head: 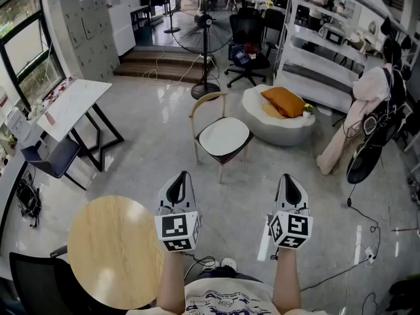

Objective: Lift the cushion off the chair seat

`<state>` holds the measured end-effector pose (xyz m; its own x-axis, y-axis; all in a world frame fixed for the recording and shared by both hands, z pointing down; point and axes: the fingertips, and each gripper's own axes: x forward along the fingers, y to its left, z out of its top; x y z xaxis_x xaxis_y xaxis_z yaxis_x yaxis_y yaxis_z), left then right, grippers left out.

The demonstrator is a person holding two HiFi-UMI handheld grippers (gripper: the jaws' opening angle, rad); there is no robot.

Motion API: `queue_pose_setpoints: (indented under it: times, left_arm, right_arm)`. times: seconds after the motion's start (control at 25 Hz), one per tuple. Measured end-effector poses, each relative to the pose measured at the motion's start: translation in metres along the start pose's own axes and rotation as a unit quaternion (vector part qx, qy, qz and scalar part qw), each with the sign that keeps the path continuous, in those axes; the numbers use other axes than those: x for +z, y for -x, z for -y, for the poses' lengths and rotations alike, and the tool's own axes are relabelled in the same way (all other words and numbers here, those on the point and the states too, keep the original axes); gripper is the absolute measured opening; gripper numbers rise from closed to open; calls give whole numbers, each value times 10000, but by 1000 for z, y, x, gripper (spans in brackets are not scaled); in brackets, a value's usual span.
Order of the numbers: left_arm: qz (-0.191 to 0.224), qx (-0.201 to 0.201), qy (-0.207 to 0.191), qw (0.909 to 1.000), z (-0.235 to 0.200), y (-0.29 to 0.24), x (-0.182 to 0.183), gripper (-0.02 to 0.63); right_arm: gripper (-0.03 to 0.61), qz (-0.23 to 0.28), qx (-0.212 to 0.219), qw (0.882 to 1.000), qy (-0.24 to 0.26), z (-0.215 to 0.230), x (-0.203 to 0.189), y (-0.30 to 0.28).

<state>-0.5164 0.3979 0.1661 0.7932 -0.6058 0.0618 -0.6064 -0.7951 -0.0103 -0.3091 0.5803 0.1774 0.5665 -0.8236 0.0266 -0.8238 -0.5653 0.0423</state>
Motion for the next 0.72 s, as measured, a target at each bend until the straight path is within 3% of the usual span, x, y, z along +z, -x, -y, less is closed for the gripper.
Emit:
queue_pose_setpoints:
  times: [0.52,0.72]
  left_arm:
    - [-39,41,-23,10000,-3,-13,-5,14]
    - [-68,243,4,9997,0,-25,-7,14]
  right_arm:
    - [14,-23,-8,10000,-87,6,-8,-13]
    - [14,-39,-29,9999,-153,22,-13,-25]
